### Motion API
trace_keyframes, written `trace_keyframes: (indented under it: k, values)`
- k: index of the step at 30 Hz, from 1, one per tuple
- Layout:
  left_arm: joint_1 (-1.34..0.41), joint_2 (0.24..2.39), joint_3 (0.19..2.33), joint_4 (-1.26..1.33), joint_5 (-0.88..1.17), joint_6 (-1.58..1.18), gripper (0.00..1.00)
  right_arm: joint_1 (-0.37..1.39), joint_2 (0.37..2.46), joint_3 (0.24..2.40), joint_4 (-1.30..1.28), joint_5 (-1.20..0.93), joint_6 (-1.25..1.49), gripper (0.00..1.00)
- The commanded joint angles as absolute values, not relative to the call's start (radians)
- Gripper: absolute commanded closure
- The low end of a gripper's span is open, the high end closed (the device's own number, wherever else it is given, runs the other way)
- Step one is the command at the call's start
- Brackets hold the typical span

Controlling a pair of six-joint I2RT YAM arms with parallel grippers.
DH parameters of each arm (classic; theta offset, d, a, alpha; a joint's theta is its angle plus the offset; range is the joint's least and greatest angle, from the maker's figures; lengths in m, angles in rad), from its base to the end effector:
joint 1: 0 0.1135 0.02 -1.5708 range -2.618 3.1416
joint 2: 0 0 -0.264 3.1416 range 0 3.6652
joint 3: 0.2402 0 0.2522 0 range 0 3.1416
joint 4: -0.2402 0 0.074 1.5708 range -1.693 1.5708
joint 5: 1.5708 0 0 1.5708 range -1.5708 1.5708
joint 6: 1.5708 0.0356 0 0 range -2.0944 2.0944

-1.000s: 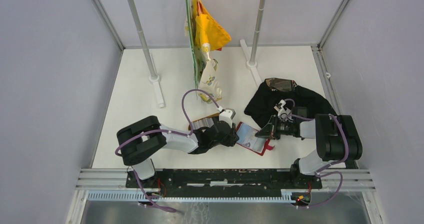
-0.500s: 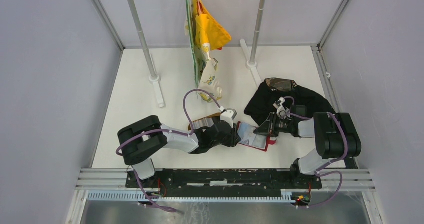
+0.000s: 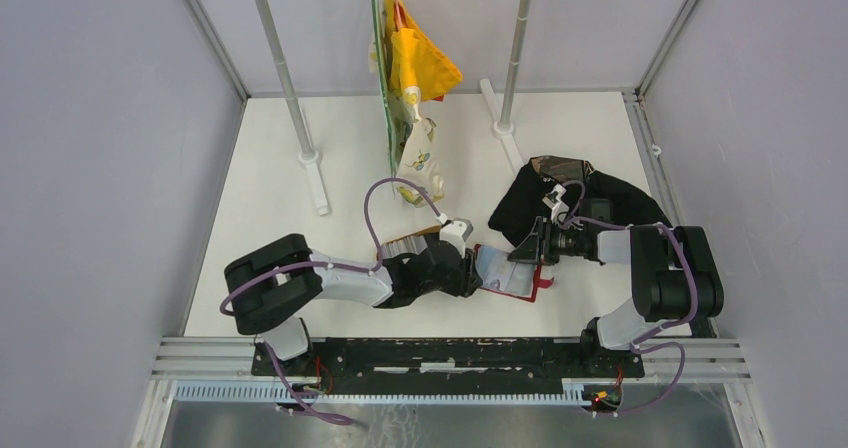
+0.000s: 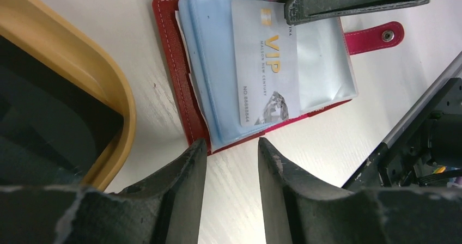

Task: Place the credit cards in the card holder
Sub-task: Insert the credit card into the card holder.

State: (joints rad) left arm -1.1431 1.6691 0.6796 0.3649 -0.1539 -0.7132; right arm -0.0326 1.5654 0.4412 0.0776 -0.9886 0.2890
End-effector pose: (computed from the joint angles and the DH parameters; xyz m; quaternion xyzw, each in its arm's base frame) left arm 0.1373 -0.2881 0.1406 0.1551 0.8746 -0.3227 0.3270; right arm 0.2262 0.0224 0.1015 0.0148 0.8590 0.4836 0.1676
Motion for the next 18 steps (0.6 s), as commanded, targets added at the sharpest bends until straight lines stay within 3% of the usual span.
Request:
trace_keyframes:
  k: [1,8,14,16,18]
  values:
    - [-1.15,1.585,0.676,0.326,-0.164,-0.724,0.54,-0.031,1.555,0.474,0.026,-0.914,0.198,0.62]
    - [-1.171,1.538,0.707,0.318,-0.127,-0.728,0.57,-0.031,1.564,0.485,0.004,-0.909,0.162,0.62]
    - [-1.214,1.63,0.814,0.319,-0.095,-0.717,0.64,-0.031,1.542,0.504,-0.037,-0.895,0.121,0.62]
    - [-1.223,1.684,0.861,0.318,-0.085,-0.718,0.69,-0.031,1.538,0.508,-0.043,-0.891,0.111,0.63]
    - [-1.23,1.735,0.912,0.301,-0.096,-0.727,0.8,-0.031,1.539,0.509,-0.048,-0.89,0.103,0.63]
